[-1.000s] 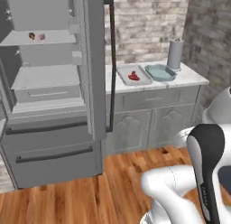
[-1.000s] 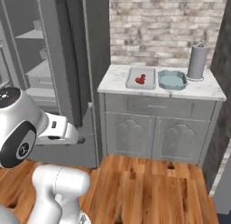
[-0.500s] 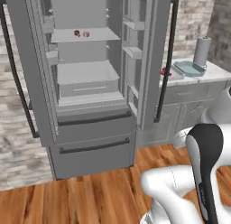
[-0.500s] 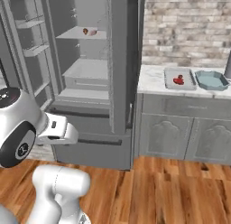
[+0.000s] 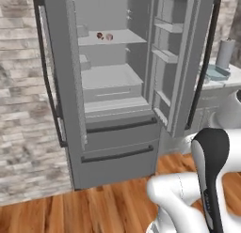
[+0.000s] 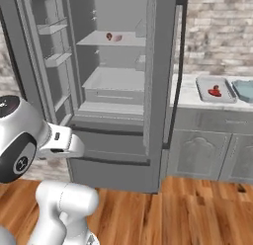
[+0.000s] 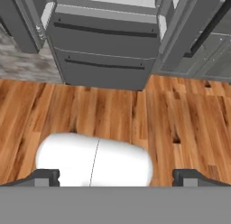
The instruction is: Place one mushroom and one steak in each tupperware on the nearby counter, to pack two identical lunches.
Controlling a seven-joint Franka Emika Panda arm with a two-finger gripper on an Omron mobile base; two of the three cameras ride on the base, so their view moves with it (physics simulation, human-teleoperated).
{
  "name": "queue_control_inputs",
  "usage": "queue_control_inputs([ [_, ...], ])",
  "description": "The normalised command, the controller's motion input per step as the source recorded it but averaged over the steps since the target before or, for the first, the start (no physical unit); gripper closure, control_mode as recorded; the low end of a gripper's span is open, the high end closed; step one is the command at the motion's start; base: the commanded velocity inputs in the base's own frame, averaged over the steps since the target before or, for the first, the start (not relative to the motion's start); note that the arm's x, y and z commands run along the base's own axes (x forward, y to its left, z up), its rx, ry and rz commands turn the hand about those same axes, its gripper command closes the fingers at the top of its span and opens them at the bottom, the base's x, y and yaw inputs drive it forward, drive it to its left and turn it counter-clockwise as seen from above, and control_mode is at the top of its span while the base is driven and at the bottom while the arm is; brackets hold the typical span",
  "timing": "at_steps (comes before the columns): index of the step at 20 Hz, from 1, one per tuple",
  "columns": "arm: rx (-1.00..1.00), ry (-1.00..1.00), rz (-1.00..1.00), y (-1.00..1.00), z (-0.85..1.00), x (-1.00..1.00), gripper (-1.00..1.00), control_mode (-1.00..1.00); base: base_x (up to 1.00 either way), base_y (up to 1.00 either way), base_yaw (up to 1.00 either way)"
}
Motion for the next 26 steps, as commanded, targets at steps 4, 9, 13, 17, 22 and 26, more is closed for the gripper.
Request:
queue_control_inputs([
  [4, 0.00, 0.00, 0.00, 0.00, 0.00, 0.00, -1.00, 1.00, 0.56, -0.05, -0.03],
  [9, 0.00, 0.00, 0.00, 0.00, 0.00, 0.00, -1.00, 1.00, 0.70, 0.11, -0.01],
  [13, 0.00, 0.00, 0.00, 0.00, 0.00, 0.00, -1.00, 1.00, 0.71, 0.14, -0.02],
  [17, 0.00, 0.00, 0.00, 0.00, 0.00, 0.00, -1.00, 1.00, 0.74, 0.09, 0.00],
  [22, 0.00, 0.00, 0.00, 0.00, 0.00, 0.00, -1.00, 1.00, 0.85, 0.28, 0.00],
  [26, 0.00, 0.00, 0.00, 0.00, 0.00, 0.00, -1.00, 1.00, 0.89, 0.31, 0.00],
])
